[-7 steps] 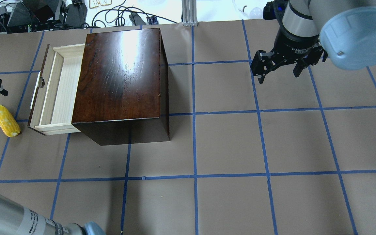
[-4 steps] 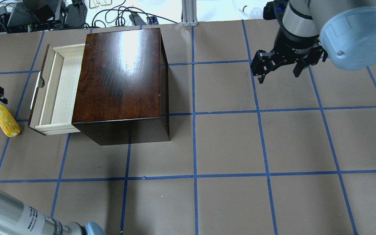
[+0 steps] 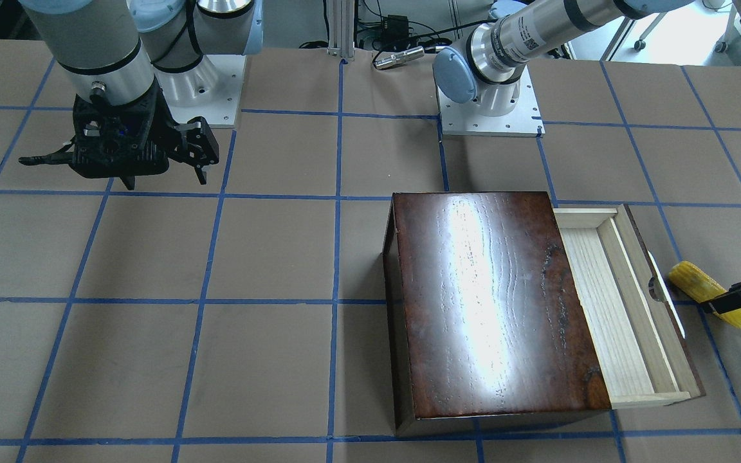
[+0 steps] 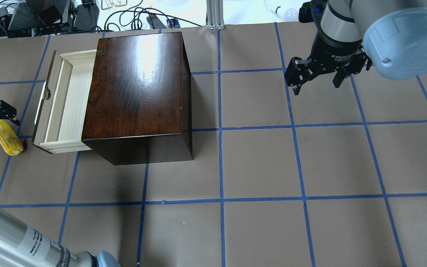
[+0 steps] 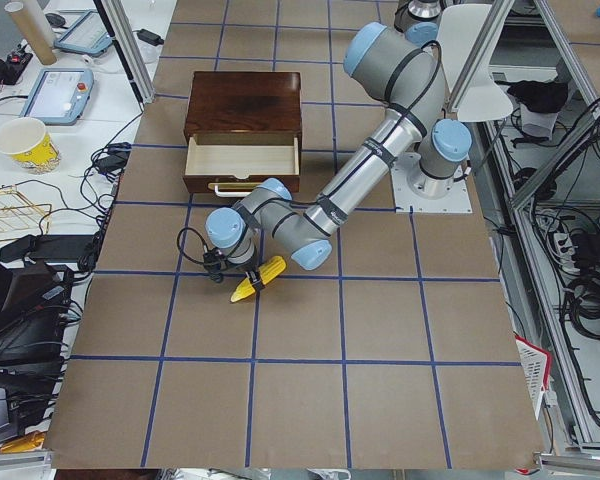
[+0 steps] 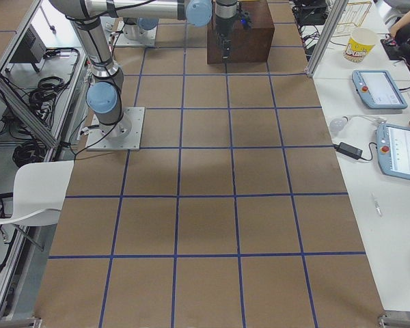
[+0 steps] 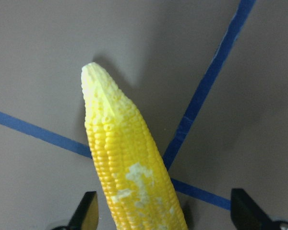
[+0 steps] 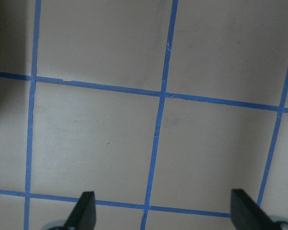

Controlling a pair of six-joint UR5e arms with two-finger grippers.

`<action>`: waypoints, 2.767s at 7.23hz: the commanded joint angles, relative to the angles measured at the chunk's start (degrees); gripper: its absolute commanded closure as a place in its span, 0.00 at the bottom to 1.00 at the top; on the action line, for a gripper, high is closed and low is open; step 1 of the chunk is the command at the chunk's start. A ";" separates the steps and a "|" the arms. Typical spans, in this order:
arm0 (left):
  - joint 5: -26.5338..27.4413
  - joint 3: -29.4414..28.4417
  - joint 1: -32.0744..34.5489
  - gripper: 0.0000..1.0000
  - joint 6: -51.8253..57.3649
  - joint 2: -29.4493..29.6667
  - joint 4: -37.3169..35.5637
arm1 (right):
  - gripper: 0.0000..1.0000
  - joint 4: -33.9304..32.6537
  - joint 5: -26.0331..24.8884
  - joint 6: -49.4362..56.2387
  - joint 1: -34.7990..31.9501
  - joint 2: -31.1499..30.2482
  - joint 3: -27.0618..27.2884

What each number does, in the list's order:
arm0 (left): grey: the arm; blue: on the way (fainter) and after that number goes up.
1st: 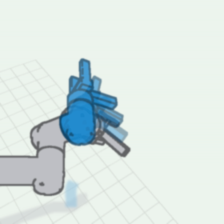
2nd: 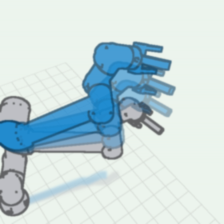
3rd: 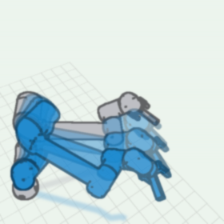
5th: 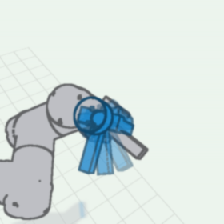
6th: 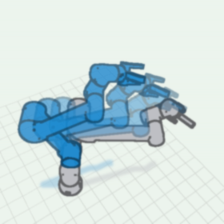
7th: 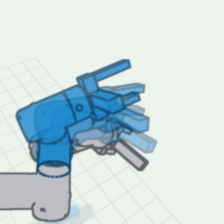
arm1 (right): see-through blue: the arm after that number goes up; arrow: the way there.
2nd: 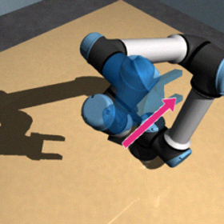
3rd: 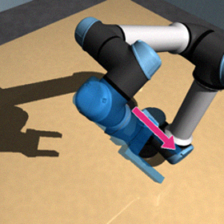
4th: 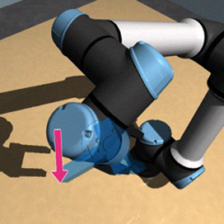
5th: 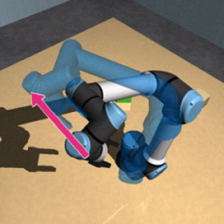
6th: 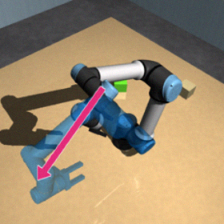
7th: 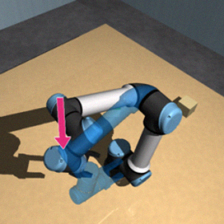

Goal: Open drawer and put corn inside
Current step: 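Lower the left gripper and grasp the yellow corn cob, then lift the corn with the left gripper and carry it over the drawer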

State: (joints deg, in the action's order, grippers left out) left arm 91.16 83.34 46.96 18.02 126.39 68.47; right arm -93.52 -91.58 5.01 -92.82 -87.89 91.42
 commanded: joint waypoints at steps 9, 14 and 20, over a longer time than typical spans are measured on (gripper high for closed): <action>4.36 -2.03 1.20 1.00 4.37 -3.24 4.02 | 0.00 0.00 0.00 0.00 0.10 0.00 -0.01; 4.55 -14.93 11.99 1.00 13.18 -14.83 21.75 | 0.00 0.00 0.00 0.00 0.10 0.00 -0.01; 4.90 -9.88 26.43 1.00 13.09 -16.18 24.35 | 0.00 0.00 0.09 0.00 -0.08 0.00 -0.01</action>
State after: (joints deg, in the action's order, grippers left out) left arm 96.16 71.35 71.93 31.21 109.72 93.13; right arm -93.52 -91.51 5.01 -92.90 -87.89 91.41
